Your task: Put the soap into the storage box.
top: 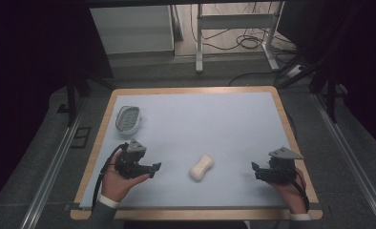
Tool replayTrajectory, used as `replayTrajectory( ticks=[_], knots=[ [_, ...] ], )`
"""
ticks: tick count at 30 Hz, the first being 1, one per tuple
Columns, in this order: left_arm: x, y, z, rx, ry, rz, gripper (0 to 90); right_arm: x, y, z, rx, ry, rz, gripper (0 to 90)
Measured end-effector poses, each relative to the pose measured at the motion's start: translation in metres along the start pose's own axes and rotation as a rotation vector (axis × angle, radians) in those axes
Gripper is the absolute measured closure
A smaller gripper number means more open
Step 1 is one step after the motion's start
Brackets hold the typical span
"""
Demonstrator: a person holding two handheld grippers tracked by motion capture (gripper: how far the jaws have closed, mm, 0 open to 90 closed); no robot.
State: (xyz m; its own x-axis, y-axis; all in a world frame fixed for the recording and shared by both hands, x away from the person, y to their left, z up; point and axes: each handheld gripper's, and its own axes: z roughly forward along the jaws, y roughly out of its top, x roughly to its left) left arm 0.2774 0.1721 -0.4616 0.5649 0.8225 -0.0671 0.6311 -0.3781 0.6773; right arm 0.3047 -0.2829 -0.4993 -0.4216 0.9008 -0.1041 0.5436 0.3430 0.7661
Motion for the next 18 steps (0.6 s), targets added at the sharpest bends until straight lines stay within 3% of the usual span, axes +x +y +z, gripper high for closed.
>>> replayTrajectory(
  ticks=[18],
  knots=[
    [-0.017,0.012,0.025,0.039,-0.03,0.029,23.1,-0.005,-0.003,0.001,0.018,-0.017,0.017,12.8]
  ],
)
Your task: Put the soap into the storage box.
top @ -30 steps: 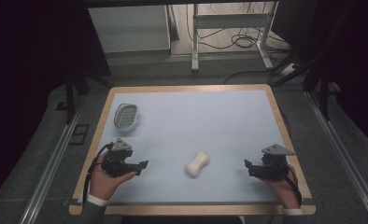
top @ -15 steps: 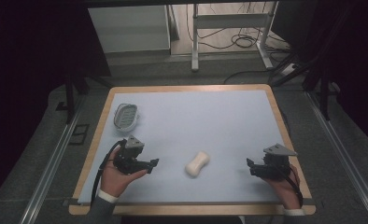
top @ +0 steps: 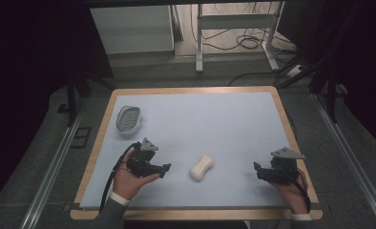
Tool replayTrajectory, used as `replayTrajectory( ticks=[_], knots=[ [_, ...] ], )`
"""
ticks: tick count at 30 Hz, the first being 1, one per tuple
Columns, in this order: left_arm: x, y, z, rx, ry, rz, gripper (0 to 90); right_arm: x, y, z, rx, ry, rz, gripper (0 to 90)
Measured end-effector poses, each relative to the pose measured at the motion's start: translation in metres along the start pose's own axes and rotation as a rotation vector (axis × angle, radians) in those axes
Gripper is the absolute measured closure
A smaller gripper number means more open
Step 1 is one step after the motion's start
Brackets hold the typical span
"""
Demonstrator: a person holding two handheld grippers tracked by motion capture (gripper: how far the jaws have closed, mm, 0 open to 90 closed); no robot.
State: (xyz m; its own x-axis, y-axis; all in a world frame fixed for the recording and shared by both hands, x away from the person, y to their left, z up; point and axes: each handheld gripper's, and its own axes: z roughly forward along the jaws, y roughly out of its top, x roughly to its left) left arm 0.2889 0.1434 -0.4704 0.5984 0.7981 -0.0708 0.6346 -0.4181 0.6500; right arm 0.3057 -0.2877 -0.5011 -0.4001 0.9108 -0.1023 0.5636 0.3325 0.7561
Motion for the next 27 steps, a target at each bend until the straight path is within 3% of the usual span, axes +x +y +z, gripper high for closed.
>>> replayTrajectory(
  ticks=[3,13,16,27],
  knots=[
    [-0.004,0.003,0.004,0.006,0.01,0.016,22.9,0.0,0.0,0.0,-0.001,-0.001,-0.005,12.8],
    [-0.014,0.012,0.015,0.025,-0.014,0.036,22.7,0.0,-0.001,0.001,0.011,-0.004,-0.009,12.8],
    [-0.02,0.015,0.018,0.032,0.001,0.058,22.2,-0.004,0.0,-0.001,0.009,-0.012,0.004,12.8],
    [-0.034,0.031,0.031,0.052,-0.03,0.089,22.4,-0.009,0.0,-0.005,0.0,-0.014,0.013,12.8]
  ],
)
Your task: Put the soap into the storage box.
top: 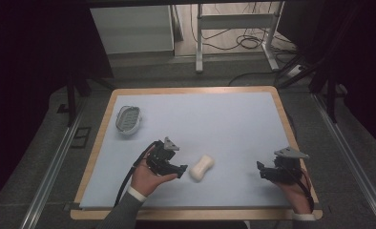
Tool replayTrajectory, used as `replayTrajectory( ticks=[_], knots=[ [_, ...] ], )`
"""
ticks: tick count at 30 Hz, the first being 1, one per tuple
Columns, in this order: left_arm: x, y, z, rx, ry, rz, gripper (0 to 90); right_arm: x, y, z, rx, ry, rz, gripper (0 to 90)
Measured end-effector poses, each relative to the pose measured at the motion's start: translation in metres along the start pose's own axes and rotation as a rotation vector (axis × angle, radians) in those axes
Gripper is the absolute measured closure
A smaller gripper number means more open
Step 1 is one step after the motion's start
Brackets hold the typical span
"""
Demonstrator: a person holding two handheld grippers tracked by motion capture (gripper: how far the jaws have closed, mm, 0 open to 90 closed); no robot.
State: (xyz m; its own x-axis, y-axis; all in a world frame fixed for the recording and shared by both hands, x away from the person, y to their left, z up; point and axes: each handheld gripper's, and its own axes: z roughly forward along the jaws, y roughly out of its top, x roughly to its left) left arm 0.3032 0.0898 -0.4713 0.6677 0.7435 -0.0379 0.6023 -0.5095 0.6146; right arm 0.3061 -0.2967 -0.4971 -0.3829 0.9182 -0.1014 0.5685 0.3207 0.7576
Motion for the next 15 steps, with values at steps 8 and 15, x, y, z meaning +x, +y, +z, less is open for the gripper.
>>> replayTrajectory(
  ticks=[8,15],
  knots=[
    [-0.006,0.008,0.016,0.027,-0.021,0.003,22.7,-0.004,-0.002,0.0,0.006,-0.005,0.014,12.8],
    [-0.013,0.019,0.025,0.041,-0.057,0.012,22.9,-0.003,-0.001,0.002,0.008,0.009,0.003,12.7]
  ],
)
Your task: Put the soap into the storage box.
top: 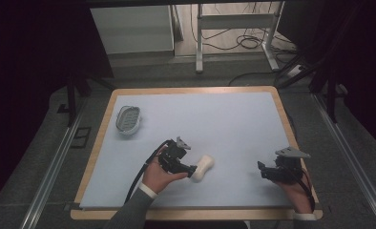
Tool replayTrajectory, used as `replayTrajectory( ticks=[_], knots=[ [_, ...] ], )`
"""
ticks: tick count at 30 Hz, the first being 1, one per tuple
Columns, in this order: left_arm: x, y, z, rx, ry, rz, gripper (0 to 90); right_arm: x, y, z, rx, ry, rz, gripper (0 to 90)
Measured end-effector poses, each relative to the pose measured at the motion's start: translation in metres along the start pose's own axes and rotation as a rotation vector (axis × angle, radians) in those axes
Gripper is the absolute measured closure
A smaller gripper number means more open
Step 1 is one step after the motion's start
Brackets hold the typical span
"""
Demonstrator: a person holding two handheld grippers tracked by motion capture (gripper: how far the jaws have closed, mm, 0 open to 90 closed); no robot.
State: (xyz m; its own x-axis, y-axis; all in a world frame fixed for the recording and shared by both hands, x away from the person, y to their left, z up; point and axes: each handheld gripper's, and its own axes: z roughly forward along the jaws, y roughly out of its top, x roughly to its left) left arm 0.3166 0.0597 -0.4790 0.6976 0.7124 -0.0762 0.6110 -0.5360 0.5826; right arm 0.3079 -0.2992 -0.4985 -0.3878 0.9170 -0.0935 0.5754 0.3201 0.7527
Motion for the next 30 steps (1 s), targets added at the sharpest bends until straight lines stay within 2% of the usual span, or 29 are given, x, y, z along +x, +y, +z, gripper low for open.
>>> replayTrajectory(
  ticks=[8,19,25,30],
  knots=[
    [-0.013,0.015,0.012,0.026,-0.025,0.027,24.8,-0.002,0.0,-0.001,-0.007,0.0,0.005,12.7],
    [-0.02,0.028,0.029,0.091,-0.031,0.032,25.7,-0.002,-0.001,0.0,-0.006,-0.004,0.005,12.7],
    [-0.024,0.031,0.041,0.125,-0.019,0.051,26.8,-0.004,-0.002,0.0,-0.003,-0.019,0.007,12.7],
    [-0.025,0.029,0.047,0.146,-0.008,0.046,29.9,-0.005,-0.002,0.001,-0.003,-0.027,0.014,12.6]
  ],
)
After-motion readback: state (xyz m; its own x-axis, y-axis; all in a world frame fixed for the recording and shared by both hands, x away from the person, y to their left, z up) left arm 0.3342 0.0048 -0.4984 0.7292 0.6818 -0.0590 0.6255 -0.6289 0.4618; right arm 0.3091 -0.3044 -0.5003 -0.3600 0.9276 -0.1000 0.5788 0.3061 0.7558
